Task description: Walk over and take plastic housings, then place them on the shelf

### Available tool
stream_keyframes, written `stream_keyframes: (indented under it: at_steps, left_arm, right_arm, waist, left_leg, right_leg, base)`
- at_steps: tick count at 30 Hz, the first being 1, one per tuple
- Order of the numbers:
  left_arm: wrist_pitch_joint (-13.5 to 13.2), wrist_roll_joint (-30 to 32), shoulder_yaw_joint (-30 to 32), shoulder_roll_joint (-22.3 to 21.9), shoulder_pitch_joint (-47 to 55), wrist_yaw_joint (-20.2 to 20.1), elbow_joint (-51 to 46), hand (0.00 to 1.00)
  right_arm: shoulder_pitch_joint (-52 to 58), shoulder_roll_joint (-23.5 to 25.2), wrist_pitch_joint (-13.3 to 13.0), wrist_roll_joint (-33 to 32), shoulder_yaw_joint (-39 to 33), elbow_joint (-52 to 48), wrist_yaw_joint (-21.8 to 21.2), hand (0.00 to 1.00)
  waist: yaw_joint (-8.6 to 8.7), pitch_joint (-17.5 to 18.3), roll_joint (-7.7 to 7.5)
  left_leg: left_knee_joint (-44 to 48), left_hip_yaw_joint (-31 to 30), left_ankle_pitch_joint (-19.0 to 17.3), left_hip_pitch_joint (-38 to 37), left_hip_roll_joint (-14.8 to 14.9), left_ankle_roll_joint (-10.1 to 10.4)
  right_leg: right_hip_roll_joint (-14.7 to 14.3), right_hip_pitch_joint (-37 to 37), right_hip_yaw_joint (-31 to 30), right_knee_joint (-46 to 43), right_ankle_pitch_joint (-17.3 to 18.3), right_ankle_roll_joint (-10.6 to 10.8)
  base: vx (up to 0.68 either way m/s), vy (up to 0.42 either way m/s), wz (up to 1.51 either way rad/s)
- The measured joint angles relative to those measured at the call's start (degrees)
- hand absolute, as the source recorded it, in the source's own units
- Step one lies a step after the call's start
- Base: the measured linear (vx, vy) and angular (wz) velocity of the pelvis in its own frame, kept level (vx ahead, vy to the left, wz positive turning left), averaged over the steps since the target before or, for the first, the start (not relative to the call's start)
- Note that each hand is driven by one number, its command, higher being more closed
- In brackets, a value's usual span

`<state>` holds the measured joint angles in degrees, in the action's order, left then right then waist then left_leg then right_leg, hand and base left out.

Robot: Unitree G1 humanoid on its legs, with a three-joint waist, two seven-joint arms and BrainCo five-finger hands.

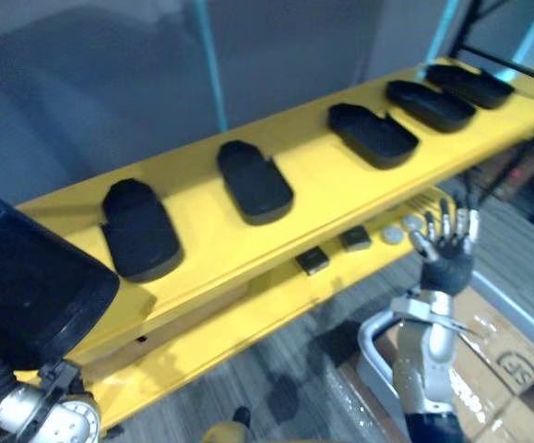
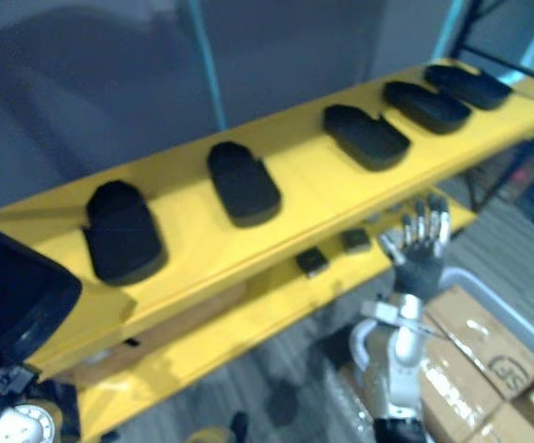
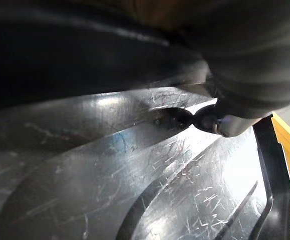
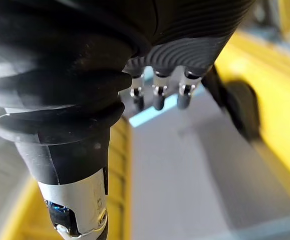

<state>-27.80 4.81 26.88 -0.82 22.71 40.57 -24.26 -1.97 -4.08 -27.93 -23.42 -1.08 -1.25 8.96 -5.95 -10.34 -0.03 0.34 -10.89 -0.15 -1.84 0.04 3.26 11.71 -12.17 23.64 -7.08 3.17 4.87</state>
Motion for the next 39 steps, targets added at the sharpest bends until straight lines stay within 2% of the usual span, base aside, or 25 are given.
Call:
stream_keyframes:
  at_steps: [4, 8, 11, 14, 17, 21, 26, 29, 32, 36, 37, 39]
  left_arm:
    - [-1.2, -2.5, 0.7, 0.0, -0.2, -5.8, 0.0, 1.00]
    - [-1.2, -4.4, 0.4, 0.0, -0.3, -9.3, 0.0, 1.00]
    - [-1.2, -4.9, -1.4, 0.1, -2.6, -9.5, 0.2, 1.00]
    - [-1.2, -4.9, -2.5, 0.4, -5.1, -8.6, 1.2, 1.00]
    - [-1.0, -4.7, -3.2, 0.3, -5.7, -7.4, 2.0, 1.00]
    - [-0.5, -4.8, -3.1, 0.3, -5.8, -4.8, 2.1, 1.00]
    - [1.8, -4.3, -2.6, 0.4, -5.2, -2.4, 2.8, 1.00]
    - [3.6, -3.8, -2.6, 0.3, -4.6, -1.3, 3.8, 1.00]
    - [4.5, -3.7, -2.1, 0.3, -4.1, -0.7, 4.5, 1.00]
    - [4.6, -3.8, -1.9, 0.2, -3.1, -1.4, 6.5, 1.00]
    - [4.6, -3.8, -1.6, 0.0, -2.9, -2.3, 7.3, 1.00]
    - [4.6, -4.3, -0.8, -0.3, -2.1, -3.9, 7.8, 1.00]
  right_arm:
    - [-0.2, 0.0, 1.9, 1.1, 0.1, 0.0, -0.4, 0.00]
    - [-0.1, -0.1, 3.7, 1.3, -0.1, 0.0, -2.9, 0.00]
    - [0.2, -0.4, 4.1, 1.9, -1.5, -0.3, -3.9, 0.00]
    - [0.2, -1.3, 4.0, 2.4, -2.8, -0.4, -3.9, 0.00]
    - [0.3, -2.6, 3.2, 2.4, -3.1, -0.5, -5.0, 0.00]
    - [0.3, -3.3, 2.8, 3.0, -3.4, -0.7, -7.3, 0.00]
    - [-1.9, -4.5, 2.7, 3.2, -1.1, -2.5, -12.3, 0.00]
    - [-4.9, -5.0, 2.7, 2.2, 2.0, -2.3, -15.8, 0.00]
    - [-7.8, -5.0, 3.0, 1.6, 5.9, 1.0, -17.6, 0.00]
    - [-8.7, -5.0, 3.8, 1.9, 8.7, 3.8, -17.1, 0.00]
    - [-8.7, -4.9, 4.3, 2.4, 9.2, 4.8, -16.4, 0.00]
    - [-8.8, -5.0, 4.4, 3.8, 9.2, 4.8, -15.6, 0.00]
  waist:
    - [0.01, 0.1, -1.69]
    - [0.30, 0.3, -2.32]
    - [1.36, -1.6, -2.78]
    - [2.08, -5.5, -2.75]
    - [2.34, -6.9, -1.88]
    - [2.33, -7.0, -1.53]
    - [1.85, -7.0, -1.64]
    - [1.41, -6.6, -1.64]
    - [-0.13, -6.2, -1.65]
    - [-1.92, -5.8, -1.42]
    - [-2.83, -5.3, -1.44]
    - [-2.99, -5.1, -1.39]
  left_leg:
    - [0.1, -1.1, 0.3, 0.0, -0.9, -0.4]
    - [0.2, 0.6, 0.3, 0.2, -1.0, -0.4]
    - [4.8, 0.4, -0.7, 4.5, -1.3, -0.1]
    - [12.0, 0.8, -3.0, 8.6, -1.3, 0.5]
    - [14.6, 1.3, -4.3, 10.0, -0.6, 0.6]
    - [15.3, 1.8, -4.4, 10.0, -0.1, 0.6]
    - [15.2, 1.6, -4.2, 9.8, -0.1, 0.9]
    - [15.2, 0.3, -4.1, 9.4, -0.6, 0.9]
    - [15.3, -3.0, -4.1, 8.9, -1.6, 0.9]
    - [16.0, -5.9, -3.8, 9.1, -2.8, 1.3]
    - [16.1, -6.0, -3.6, 9.1, -3.1, 1.2]
    - [16.0, -5.7, -2.9, 9.3, -3.6, 0.9]
  right_leg:
    - [1.0, 0.1, -0.6, -1.5, 0.3, -0.4]
    - [1.2, 1.3, -3.0, -1.5, 0.8, -1.3]
    - [1.2, 4.1, -3.7, -3.4, 2.7, -2.0]
    - [1.2, 6.3, -5.1, -6.7, 6.1, -0.6]
    - [0.8, 7.1, -5.6, -7.5, 7.8, 0.5]
    - [0.6, 8.1, -6.6, -8.8, 8.4, 1.3]
    - [0.5, 7.3, -6.4, -8.1, 8.2, 1.6]
    - [0.4, 5.4, -4.6, -7.0, 7.5, 2.6]
    - [0.0, 1.6, -0.6, -4.8, 7.4, 2.6]
    - [-0.8, -2.1, 3.5, -3.0, 7.5, 2.5]
    - [-0.9, -3.0, 4.4, -2.6, 7.8, 2.1]
    - [-1.1, -4.2, 4.9, -2.4, 8.6, 0.8]
  base:
    - [0.01, 0.019, 0.19]
    - [-0.01, 0.021, -0.19]
    - [-0.10, 0.003, 0.01]
    - [-0.19, 0.003, -0.08]
    - [-0.18, -0.018, -0.14]
    - [-0.10, -0.013, -0.10]
    - [0.00, -0.003, 0.02]
    - [0.08, -0.027, 0.24]
    - [0.06, -0.051, 0.52]
    - [0.04, -0.059, 0.69]
    - [0.00, -0.022, 0.67]
    - [-0.02, -0.001, 0.64]
